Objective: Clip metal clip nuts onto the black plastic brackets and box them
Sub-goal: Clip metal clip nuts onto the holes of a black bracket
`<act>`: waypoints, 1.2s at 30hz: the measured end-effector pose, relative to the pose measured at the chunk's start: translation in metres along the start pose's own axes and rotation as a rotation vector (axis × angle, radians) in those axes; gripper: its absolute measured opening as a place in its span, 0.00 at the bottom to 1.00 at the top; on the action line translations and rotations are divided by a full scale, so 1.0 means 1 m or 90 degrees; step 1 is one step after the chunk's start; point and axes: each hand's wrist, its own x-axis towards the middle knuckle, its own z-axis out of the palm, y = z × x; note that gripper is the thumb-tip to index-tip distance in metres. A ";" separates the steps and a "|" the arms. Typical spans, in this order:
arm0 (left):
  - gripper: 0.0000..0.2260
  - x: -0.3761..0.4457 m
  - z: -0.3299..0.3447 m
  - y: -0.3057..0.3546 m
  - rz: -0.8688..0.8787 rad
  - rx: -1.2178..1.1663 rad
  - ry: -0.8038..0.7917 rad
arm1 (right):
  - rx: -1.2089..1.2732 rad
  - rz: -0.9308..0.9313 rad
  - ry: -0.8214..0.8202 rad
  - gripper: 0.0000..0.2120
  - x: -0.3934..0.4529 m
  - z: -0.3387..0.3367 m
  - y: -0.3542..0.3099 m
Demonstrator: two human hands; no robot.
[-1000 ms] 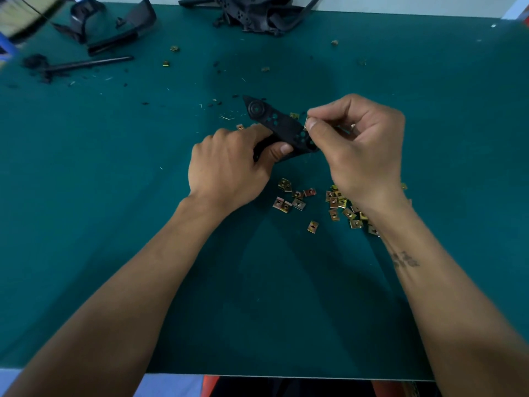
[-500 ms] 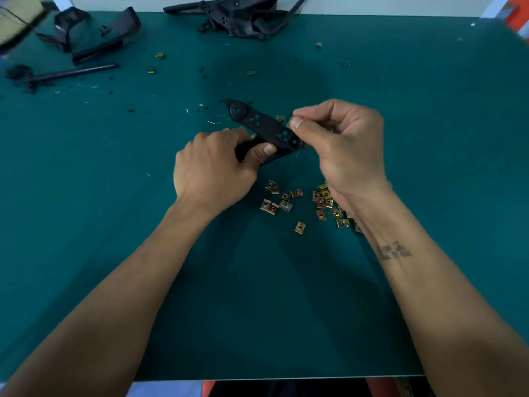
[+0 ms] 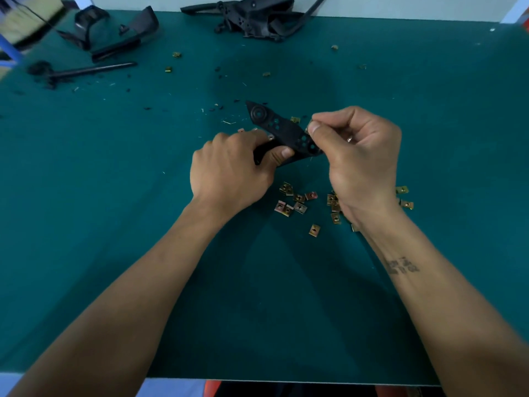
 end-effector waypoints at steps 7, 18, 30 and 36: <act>0.25 0.000 0.001 -0.003 -0.006 -0.020 0.024 | 0.004 -0.024 0.013 0.08 -0.007 0.009 0.001; 0.27 -0.003 -0.003 -0.003 -0.006 -0.070 0.071 | -0.047 -0.214 0.003 0.03 -0.018 0.012 0.000; 0.21 -0.005 -0.005 -0.002 0.017 -0.102 0.086 | 0.298 0.183 -0.094 0.14 -0.004 0.007 -0.015; 0.23 -0.004 -0.007 -0.003 0.025 -0.128 0.058 | 0.357 0.243 -0.099 0.14 -0.004 0.007 -0.022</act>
